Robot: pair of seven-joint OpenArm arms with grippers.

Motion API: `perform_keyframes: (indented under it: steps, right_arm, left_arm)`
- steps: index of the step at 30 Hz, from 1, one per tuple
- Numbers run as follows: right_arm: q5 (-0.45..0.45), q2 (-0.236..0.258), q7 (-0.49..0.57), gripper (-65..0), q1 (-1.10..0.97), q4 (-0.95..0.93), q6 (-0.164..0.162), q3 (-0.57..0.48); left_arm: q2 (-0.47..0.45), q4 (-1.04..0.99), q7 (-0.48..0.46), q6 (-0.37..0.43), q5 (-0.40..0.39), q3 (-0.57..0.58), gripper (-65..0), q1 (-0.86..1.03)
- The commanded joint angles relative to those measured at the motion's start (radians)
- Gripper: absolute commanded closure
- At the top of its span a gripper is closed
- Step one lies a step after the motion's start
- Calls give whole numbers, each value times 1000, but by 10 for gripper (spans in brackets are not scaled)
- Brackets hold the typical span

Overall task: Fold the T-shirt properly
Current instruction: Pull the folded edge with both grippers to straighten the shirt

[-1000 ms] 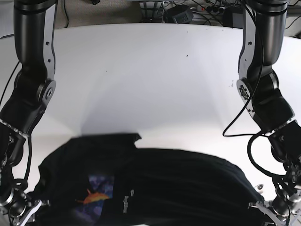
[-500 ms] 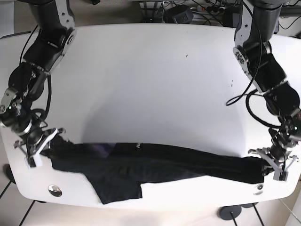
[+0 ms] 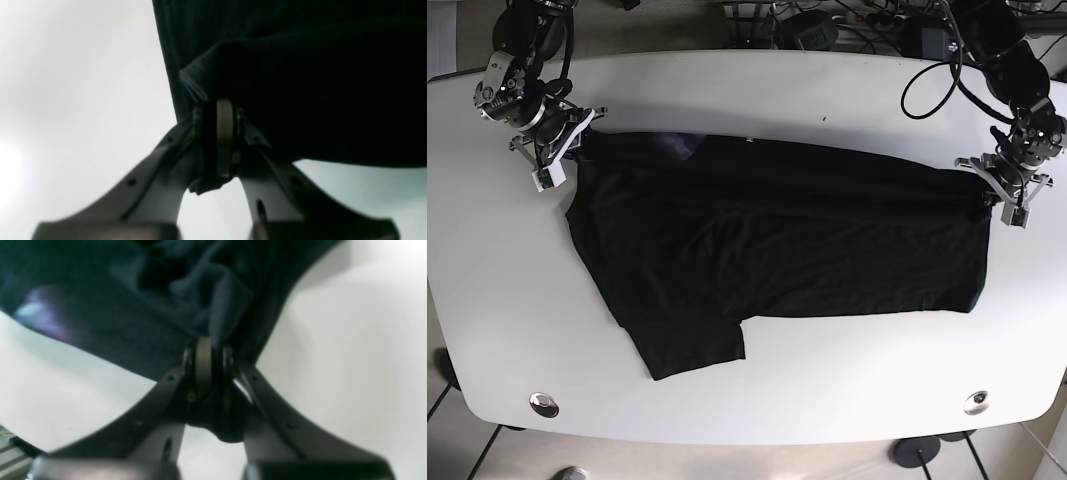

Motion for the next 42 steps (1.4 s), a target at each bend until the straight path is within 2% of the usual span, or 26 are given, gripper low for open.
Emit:
perform_keyframes:
  steps: [1, 3, 5, 6, 8, 11, 12, 15, 16, 18, 19, 20, 22, 24, 28, 31, 33, 35, 39, 42]
  right_arm:
    - [12, 13, 40, -22, -29, 20, 15, 6]
    - [12, 13, 48, -22, -45, 23, 15, 9]
    - [13, 4, 48, -24, -65, 23, 15, 55]
    - [33, -22, 48, -24, -68, 23, 15, 98]
    - [69, -30, 31, -27, -73, 23, 15, 155]
    - [134, -27, 2, -43, -107, 23, 15, 158]
    - [151, -27, 0, -79, -116, 24, 15, 158]
    - [205, -25, 0, -254, -148, 24, 15, 161]
    - [236, -11, 0, -323, -165, 24, 15, 172]
    - [296, -7, -1, -390, -185, 24, 15, 196]
    - [349, -5, -1, -431, -208, 26, 15, 202]
    - [383, 7, -1, -457, -222, 27, 15, 202]
    - [454, 46, -1, -501, -246, 53, 15, 201]
    - [543, 61, -1, -526, -289, 84, 15, 199]
    - [780, 131, -38, -526, -331, 103, 15, 193]
    - [897, 161, -120, -526, -325, 103, 15, 199]
    - [911, 164, -133, -526, -325, 104, 15, 195]
    - [883, 162, -133, -526, -325, 98, 15, 195]
    - [784, 154, -136, -525, -334, 104, 15, 190]
    - [675, 154, -136, -525, -335, 106, 15, 117]
  left_arm:
    - [-16, 23, -18, 5, -14, -3, 0, 7]
    - [-18, 23, -18, 5, -14, -6, 0, 27]
    - [-18, 23, -18, 5, -14, -51, 0, 42]
    - [-18, 22, -18, 5, -12, -83, 0, 45]
    - [-18, 22, -12, 5, -11, -106, 0, 45]
    - [-18, 22, -12, 5, -11, -108, 0, 47]
    - [-18, 22, -10, 5, -11, -108, 0, 47]
    - [-21, 23, -10, 5, -11, -108, 0, 48]
    - [-35, 23, -6, 5, -12, -108, 0, 48]
    - [-38, 29, 34, 5, -14, -109, -142, 54]
    - [-35, 72, 59, 5, -14, -111, -251, 58]
    - [-31, 114, 69, 5, -14, -111, -293, 59]
    - [-30, 178, 92, 5, -15, -112, -304, 64]
    - [-36, 221, 112, 5, -26, -112, -306, 65]
    - [-74, 278, 125, 5, -183, -123, -306, 67]
    - [-81, 287, 186, 5, -233, -120, -306, 65]
    - [-76, 287, 191, 5, -229, -112, -306, 65]
    - [-74, 286, 191, 5, -225, -71, -306, 65]
    - [-70, 279, 191, 5, -225, -20, -306, 122]
    - [-35, 272, 189, 5, -218, -12, -306, 151]
